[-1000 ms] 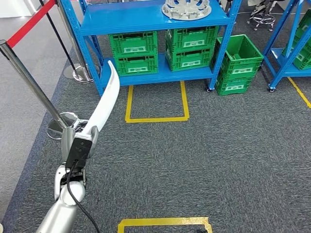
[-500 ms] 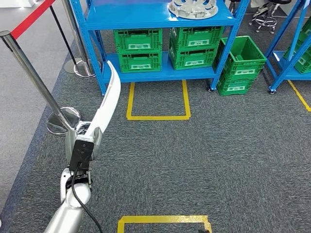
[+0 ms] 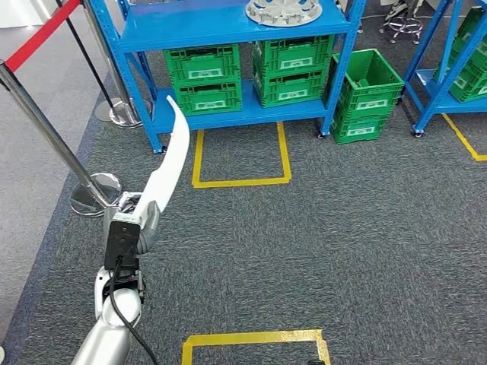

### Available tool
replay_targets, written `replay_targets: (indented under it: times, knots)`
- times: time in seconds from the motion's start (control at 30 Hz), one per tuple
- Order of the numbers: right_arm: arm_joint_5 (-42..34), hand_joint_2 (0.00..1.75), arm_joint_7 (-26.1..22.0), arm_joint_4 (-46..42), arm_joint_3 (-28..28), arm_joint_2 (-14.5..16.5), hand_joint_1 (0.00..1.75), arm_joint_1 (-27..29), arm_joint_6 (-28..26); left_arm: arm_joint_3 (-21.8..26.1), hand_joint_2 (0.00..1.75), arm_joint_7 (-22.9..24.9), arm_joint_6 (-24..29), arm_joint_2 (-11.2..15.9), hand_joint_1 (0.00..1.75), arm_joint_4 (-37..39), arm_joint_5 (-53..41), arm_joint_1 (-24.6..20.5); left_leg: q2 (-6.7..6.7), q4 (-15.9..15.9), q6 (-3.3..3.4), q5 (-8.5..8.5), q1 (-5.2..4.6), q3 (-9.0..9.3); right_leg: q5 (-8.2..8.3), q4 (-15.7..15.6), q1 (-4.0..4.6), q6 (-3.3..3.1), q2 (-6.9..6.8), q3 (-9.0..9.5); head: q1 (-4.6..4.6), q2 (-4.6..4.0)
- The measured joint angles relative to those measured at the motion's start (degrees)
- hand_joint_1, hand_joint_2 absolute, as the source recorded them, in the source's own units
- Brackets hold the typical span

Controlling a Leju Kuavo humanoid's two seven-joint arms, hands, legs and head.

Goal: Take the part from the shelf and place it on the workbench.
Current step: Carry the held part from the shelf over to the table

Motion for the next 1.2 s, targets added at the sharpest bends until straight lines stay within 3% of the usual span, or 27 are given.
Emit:
replay_targets:
  times: [0.03, 0.07, 0.1, 0.13, 0.2, 0.27, 0.3, 0.33, 0.4, 0.47, 0.53, 0.57, 0.6, 0.67, 0.7, 0.77, 0.8, 0.87, 0.93, 1.0, 1.07, 1.1, 1.13, 1.2]
  knots:
    - [0.02, 1.75, -0.05, 0.00, 0.00, -0.01, 0.00, -0.01, -0.01, 0.04, 1.75, -0.02, -0.61, 0.01, 1.69, 0.01, 0.66, 0.03, -0.01, 3.61, -0.01, -1.51, 0.00, -1.29, 0.17, 0.01, 0.01, 0.01, 0.32, -0.29, -0.02, 0.00]
    - [0.05, 1.75, -0.07, -0.01, 0.00, -0.01, 0.00, -0.03, -0.01, 0.08, 1.75, -0.02, -1.26, 0.05, 1.69, 0.01, 1.20, 0.02, -0.04, 5.48, 0.04, -2.00, 0.00, -1.75, 0.31, 0.03, 0.01, 0.07, 0.73, -0.52, -0.03, 0.00]
    - [0.11, 1.75, -0.08, -0.01, 0.00, -0.01, 0.00, -0.06, 0.00, 0.10, 1.75, -0.05, -1.88, 0.14, 1.69, 0.01, 1.62, -0.07, -0.12, 5.04, 0.15, -1.39, 0.01, -1.08, 0.42, 0.04, 0.00, 0.16, 1.20, -0.66, -0.02, 0.00]
    - [0.16, 1.75, -0.08, -0.03, 0.00, 0.00, 0.00, -0.11, 0.00, 0.11, 1.75, -0.16, -2.40, 0.27, 1.69, 0.01, 1.89, -0.28, -0.39, 2.40, 0.30, 0.06, 0.03, 0.66, 0.50, 0.05, -0.02, 0.26, 1.73, -0.73, -0.03, 0.00]
    - [0.25, 1.75, -0.03, -0.09, 0.00, 0.02, 0.00, -0.26, -0.01, 0.11, 1.75, -0.51, -3.11, 0.77, 1.69, 0.02, 2.16, -0.93, -2.54, -5.49, 0.59, 2.92, 0.25, 5.33, 0.57, 0.18, -0.01, 0.60, 2.82, -0.92, -0.03, 0.00]
    - [0.27, 1.75, 0.05, -0.17, 0.00, 0.03, 0.00, -0.42, -0.03, 0.13, 1.75, -0.81, -3.40, 1.28, 1.69, 0.05, 2.21, -1.47, -4.52, -10.23, 0.77, 3.49, 0.46, 7.85, 0.71, 0.36, -0.06, 1.17, 3.85, -1.54, -0.03, 0.00]
    - [0.26, 1.75, 0.10, -0.19, 0.00, 0.03, 0.00, -0.47, -0.03, 0.13, 1.75, -0.87, -3.50, 1.44, 1.69, 0.07, 2.18, -1.59, -4.65, -10.73, 0.95, 3.18, 0.45, 8.01, 0.85, 0.35, -0.14, 1.57, 4.38, -1.94, -0.04, 0.00]
    - [0.23, 1.75, 0.14, -0.20, 0.00, 0.03, 0.00, -0.48, -0.03, 0.13, 1.75, -0.92, -3.54, 1.54, 1.69, 0.08, 2.04, -1.65, -4.11, -10.84, 1.20, 3.14, 0.41, 7.95, 0.98, 0.24, -0.31, 1.97, 4.88, -2.27, -0.03, 0.00]
    - [0.19, 1.75, 0.16, -0.22, 0.00, 0.03, 0.00, -0.49, -0.01, 0.08, 1.75, -0.95, -3.48, 1.65, 1.69, 0.10, 1.46, -1.78, -2.84, -10.99, 1.99, 3.21, 0.41, 7.96, 0.23, 1.20, -0.33, 2.72, 3.52, -3.01, 0.15, 0.00]
    - [0.15, 1.75, 0.10, -0.26, 0.00, 0.03, 0.00, -0.65, 0.04, 0.03, 1.75, -0.95, -3.22, 1.79, 1.69, 0.15, 0.96, -1.85, -1.44, -11.12, 2.61, 3.20, 0.33, 8.02, -2.93, 6.52, -0.18, 3.21, 0.53, -5.44, 0.43, 0.00]
    - [0.10, 1.75, 0.06, -0.31, -0.01, 0.03, 0.00, -0.95, 0.17, 0.03, 1.75, -0.95, -2.97, 2.02, 1.69, 0.28, 0.80, -1.79, 0.06, -11.11, 2.88, 3.13, 0.11, 8.01, -6.51, 14.45, -0.17, 3.49, -0.71, -9.00, 0.54, 0.00]
    - [0.07, 1.75, 0.05, -0.33, -0.02, 0.03, 0.00, -1.05, 0.27, 0.03, 1.75, -0.95, -2.91, 2.14, 1.69, 0.37, 0.75, -1.77, 0.81, -11.10, 2.94, 3.11, 0.02, 8.03, -7.11, 16.77, -0.17, 3.56, -0.85, -9.91, 0.54, 0.00]
    - [0.04, 1.75, 0.05, -0.34, -0.02, 0.03, 0.00, -1.06, 0.39, 0.03, 1.75, -0.97, -2.85, 2.21, 1.69, 0.44, 0.71, -1.77, 1.47, -11.09, 2.96, 3.09, -0.06, 8.07, -6.54, 16.81, -0.17, 3.55, -0.96, -9.69, 0.54, 0.00]
    - [-0.01, 1.75, 0.07, -0.35, -0.02, 0.02, 0.00, -0.80, 0.62, 0.03, 1.75, -1.02, -2.78, 2.28, 1.69, 0.49, 0.62, -1.80, 2.47, -11.07, 2.90, 3.04, -0.16, 8.26, -2.89, 10.42, -0.12, 3.29, -1.89, -6.06, 0.54, 0.00]
    - [-0.02, 1.75, 0.08, -0.35, -0.02, 0.02, 0.00, -0.61, 0.75, 0.03, 1.75, -1.06, -2.73, 2.31, 1.69, 0.49, 0.56, -1.81, 2.87, -11.01, 2.77, 3.00, -0.32, 8.35, -1.32, 6.15, 0.10, 3.08, -3.22, -3.85, 0.55, 0.00]
    - [-0.08, 1.75, 0.09, -0.35, -0.02, 0.02, 0.00, -0.31, 0.97, 0.04, 1.75, -1.12, -2.60, 2.41, 1.69, 0.49, 0.37, -1.80, 3.63, -10.87, 2.32, 3.04, -0.61, 8.33, 0.31, 0.93, 0.50, 2.39, -4.97, -1.35, 0.51, 0.00]
    - [-0.13, 1.75, 0.09, -0.35, -0.02, 0.02, 0.00, -0.22, 1.08, 0.04, 1.75, -1.15, -2.54, 2.48, 1.69, 0.49, 0.28, -1.77, 4.10, -10.82, 2.06, 3.12, -0.72, 8.25, 0.30, 0.40, 0.69, 2.04, -5.05, -1.35, 0.50, 0.00]
    - [-0.27, 1.75, 0.08, -0.35, -0.02, 0.03, 0.00, -0.10, 1.20, 0.04, 1.75, -1.17, -2.47, 2.55, 1.69, 0.48, 0.18, -1.76, 4.78, -10.77, 1.48, 3.08, -0.65, 8.18, 0.76, 0.39, 0.60, 1.24, -3.72, -1.80, 0.49, 0.00]
    - [-0.41, 1.75, 0.07, -0.35, -0.02, 0.03, 0.00, -0.19, 1.24, 0.02, 1.75, -1.20, -2.44, 2.60, 1.69, 0.47, 0.13, -1.75, 3.13, -8.67, 0.82, 1.23, -0.51, 7.35, 1.27, 0.18, 0.31, 0.47, -2.51, -2.03, 0.44, 0.00]
    - [-0.46, 1.75, 0.07, -0.35, -0.02, 0.05, 0.00, -0.30, 1.28, -0.02, 1.75, -1.21, -2.42, 2.78, 1.69, 0.46, 0.11, -1.63, 0.79, -1.84, 0.45, -2.77, -0.42, 4.43, 1.65, 0.11, 0.11, 0.06, -1.33, -2.34, 0.32, 0.00]
    - [-0.46, 1.75, 0.08, -0.35, -0.03, 0.08, 0.00, -0.32, 1.31, -0.05, 1.75, -1.21, -2.41, 3.03, 1.69, 0.46, 0.11, -1.40, 0.18, 5.13, 0.39, -5.39, -0.41, 1.36, 1.91, 0.13, 0.08, 0.04, 0.01, -2.66, 0.25, 0.00]
    - [-0.46, 1.75, 0.08, -0.35, -0.04, 0.09, 0.00, -0.32, 1.32, -0.05, 1.75, -1.21, -2.41, 3.13, 1.69, 0.46, 0.10, -1.31, 0.11, 5.96, 0.40, -5.03, -0.39, 1.03, 2.03, 0.14, 0.03, 0.13, 0.75, -2.75, 0.25, 0.00]
    - [-0.46, 1.75, 0.08, -0.35, -0.04, 0.11, 0.00, -0.34, 1.33, -0.05, 1.75, -1.21, -2.41, 3.19, 1.69, 0.46, 0.10, -1.26, -0.03, 4.42, 0.39, -3.57, -0.32, 1.87, 2.12, 0.18, -0.06, 0.26, 1.53, -2.78, 0.25, 0.00]
    - [-0.46, 1.75, 0.08, -0.35, -0.04, 0.20, 0.00, -0.42, 1.36, -0.05, 1.75, -1.21, -2.41, 3.23, 1.69, 0.46, 0.09, -1.26, -1.76, -3.05, 0.17, 0.34, 0.08, 5.72, 2.21, 0.36, -0.29, 0.73, 2.96, -2.88, 0.20, 0.00]
